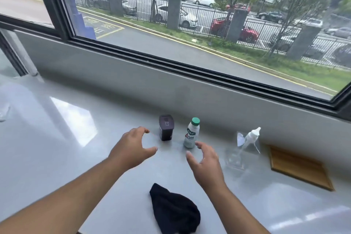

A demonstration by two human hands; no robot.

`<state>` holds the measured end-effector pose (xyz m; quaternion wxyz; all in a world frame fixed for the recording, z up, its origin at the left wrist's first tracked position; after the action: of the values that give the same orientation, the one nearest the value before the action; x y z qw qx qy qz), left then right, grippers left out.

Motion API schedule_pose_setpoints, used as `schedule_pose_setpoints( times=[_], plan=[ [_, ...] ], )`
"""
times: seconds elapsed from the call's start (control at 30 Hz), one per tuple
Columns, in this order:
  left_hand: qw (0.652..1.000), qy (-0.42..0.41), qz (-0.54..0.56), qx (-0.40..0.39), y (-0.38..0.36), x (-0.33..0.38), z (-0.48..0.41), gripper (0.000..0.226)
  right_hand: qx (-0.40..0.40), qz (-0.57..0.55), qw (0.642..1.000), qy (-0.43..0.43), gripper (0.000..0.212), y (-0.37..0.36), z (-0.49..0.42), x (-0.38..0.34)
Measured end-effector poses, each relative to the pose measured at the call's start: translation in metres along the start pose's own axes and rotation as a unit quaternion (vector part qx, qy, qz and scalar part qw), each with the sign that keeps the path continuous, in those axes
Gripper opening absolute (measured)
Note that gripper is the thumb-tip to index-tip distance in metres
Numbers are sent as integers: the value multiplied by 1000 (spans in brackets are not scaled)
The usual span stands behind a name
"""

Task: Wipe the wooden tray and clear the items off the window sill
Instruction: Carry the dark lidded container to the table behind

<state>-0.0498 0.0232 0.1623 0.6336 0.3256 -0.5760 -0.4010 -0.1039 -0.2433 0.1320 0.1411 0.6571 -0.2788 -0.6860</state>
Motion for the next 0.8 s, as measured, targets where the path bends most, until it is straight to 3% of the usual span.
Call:
schedule_pose_setpoints(
  times=[0.2,0.4,0.6,0.7,0.8],
  plan=[
    [998,-19,-67,-3,11,-23,-48,74,-28,-17,998,-53,55,-49,-30,-1],
    [993,-28,-110,-44,-22,-23,-119,77,-59,-136,973,-174,48,-113,-93,42],
    [982,-58,-144,-106,-67,1,-204,101,-52,-304,886,-346,41,-167,-161,90],
    [973,-76,-169,-136,-92,14,-241,114,-53,-365,848,-382,15,-183,-186,107],
    [966,-81,-184,-165,-115,15,-264,120,-37,-437,794,-421,29,-195,-199,110]
  ],
)
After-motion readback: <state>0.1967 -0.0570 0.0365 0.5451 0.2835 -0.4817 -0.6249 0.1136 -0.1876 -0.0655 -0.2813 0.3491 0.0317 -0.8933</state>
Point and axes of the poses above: each hand's wrist, its own z-axis away from the middle knuckle, its own y-axis out of the back of the hand, x = y × z, the point moved 4 cm from there along -z, towards the middle knuckle, and after that the axes turned 6 degrees about -z, right-handed, at the moved point
